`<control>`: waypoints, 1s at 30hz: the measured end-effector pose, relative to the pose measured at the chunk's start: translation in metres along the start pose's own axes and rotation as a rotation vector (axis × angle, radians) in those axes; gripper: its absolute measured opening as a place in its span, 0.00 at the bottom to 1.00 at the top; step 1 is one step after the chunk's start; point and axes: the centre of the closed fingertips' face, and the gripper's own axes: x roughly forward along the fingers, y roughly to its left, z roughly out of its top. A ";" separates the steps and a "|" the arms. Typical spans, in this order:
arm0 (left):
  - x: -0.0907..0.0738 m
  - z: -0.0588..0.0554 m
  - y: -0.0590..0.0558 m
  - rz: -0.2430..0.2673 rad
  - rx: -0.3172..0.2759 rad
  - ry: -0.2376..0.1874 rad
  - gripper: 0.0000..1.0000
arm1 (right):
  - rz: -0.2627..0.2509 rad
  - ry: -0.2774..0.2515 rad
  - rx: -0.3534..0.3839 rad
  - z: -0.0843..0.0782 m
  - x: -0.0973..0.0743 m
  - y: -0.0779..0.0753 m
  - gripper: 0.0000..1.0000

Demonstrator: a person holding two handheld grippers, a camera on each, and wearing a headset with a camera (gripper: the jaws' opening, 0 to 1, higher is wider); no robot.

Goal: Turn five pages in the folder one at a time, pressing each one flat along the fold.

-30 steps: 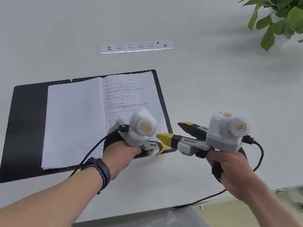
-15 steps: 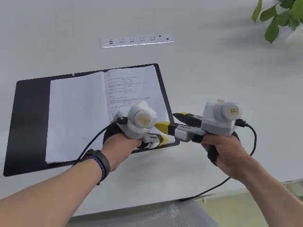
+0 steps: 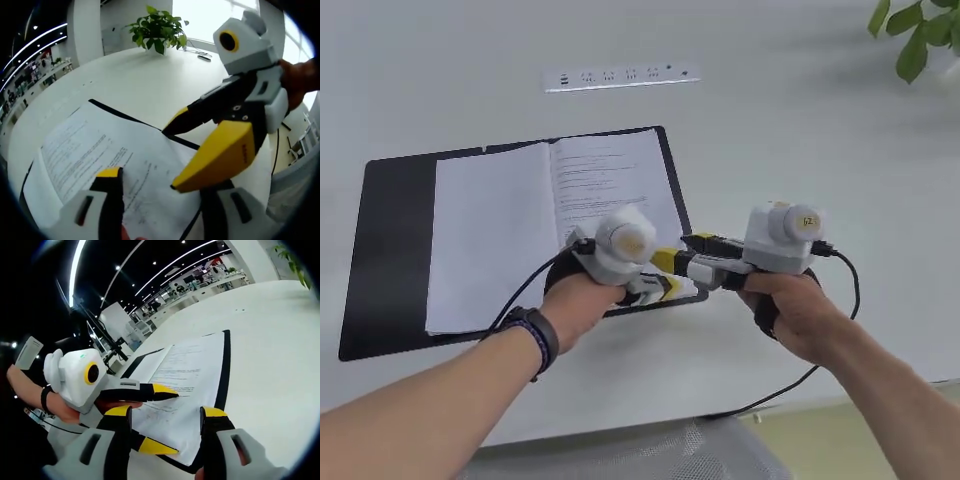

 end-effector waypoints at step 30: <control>-0.058 -0.004 0.017 0.063 -0.146 -0.075 0.69 | 0.040 -0.107 0.191 -0.008 -0.008 0.017 0.04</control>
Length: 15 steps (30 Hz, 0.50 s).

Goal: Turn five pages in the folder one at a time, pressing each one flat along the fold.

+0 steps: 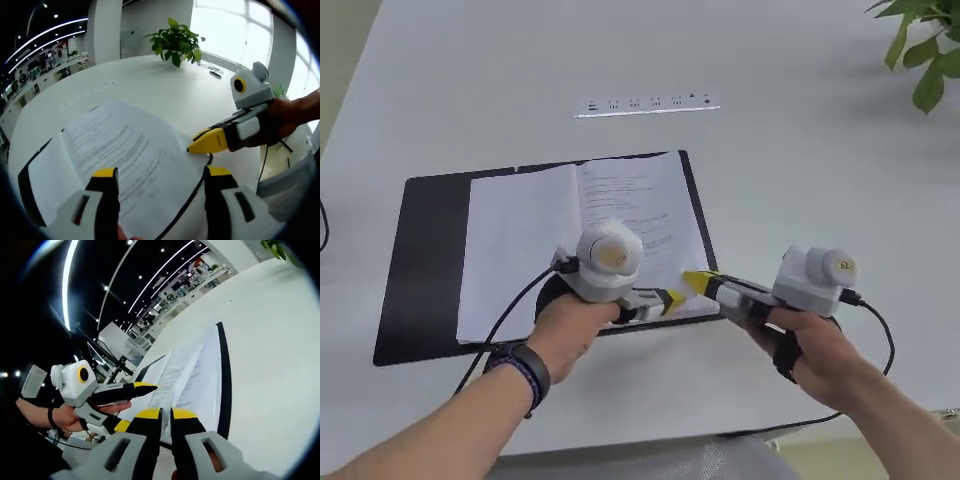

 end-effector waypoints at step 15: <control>-0.061 -0.011 0.040 0.110 -0.099 -0.073 0.68 | 0.002 0.008 -0.010 0.000 0.003 0.014 0.00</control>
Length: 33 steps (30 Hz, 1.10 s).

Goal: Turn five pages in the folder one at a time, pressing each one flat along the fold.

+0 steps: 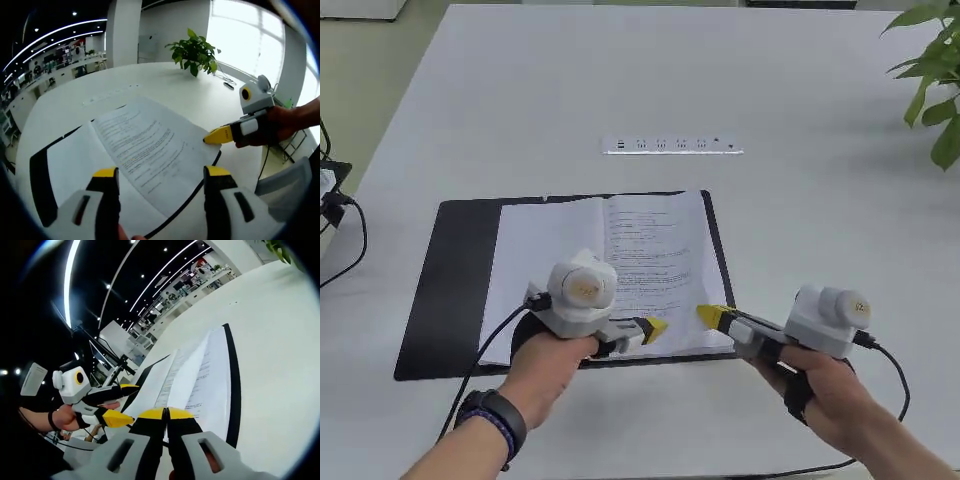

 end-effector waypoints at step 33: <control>-0.105 -0.046 0.081 0.204 -0.195 -0.060 0.67 | 0.043 -0.034 -0.012 -0.011 0.035 0.060 0.00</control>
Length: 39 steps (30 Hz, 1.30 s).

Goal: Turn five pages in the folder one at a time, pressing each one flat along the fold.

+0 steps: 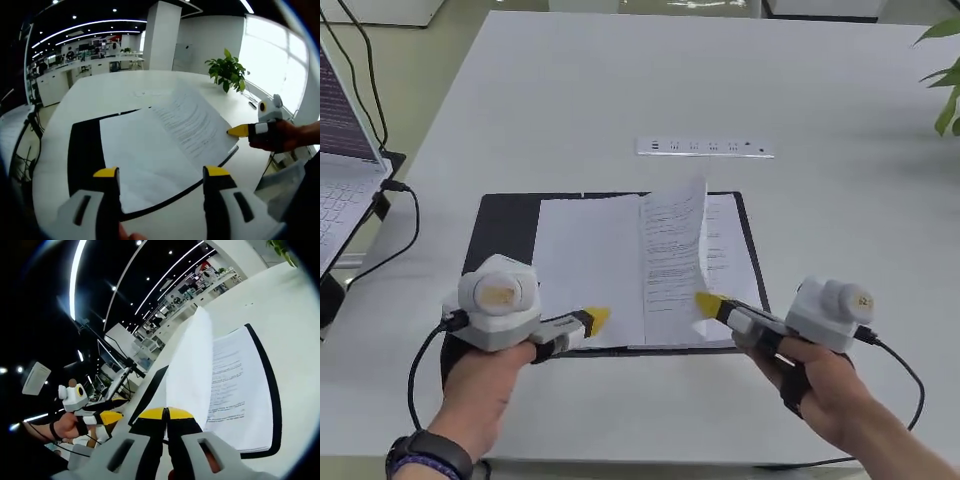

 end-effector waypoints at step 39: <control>-0.077 -0.027 0.071 0.126 -0.040 -0.017 0.70 | 0.145 0.166 -0.069 -0.034 0.101 0.078 0.00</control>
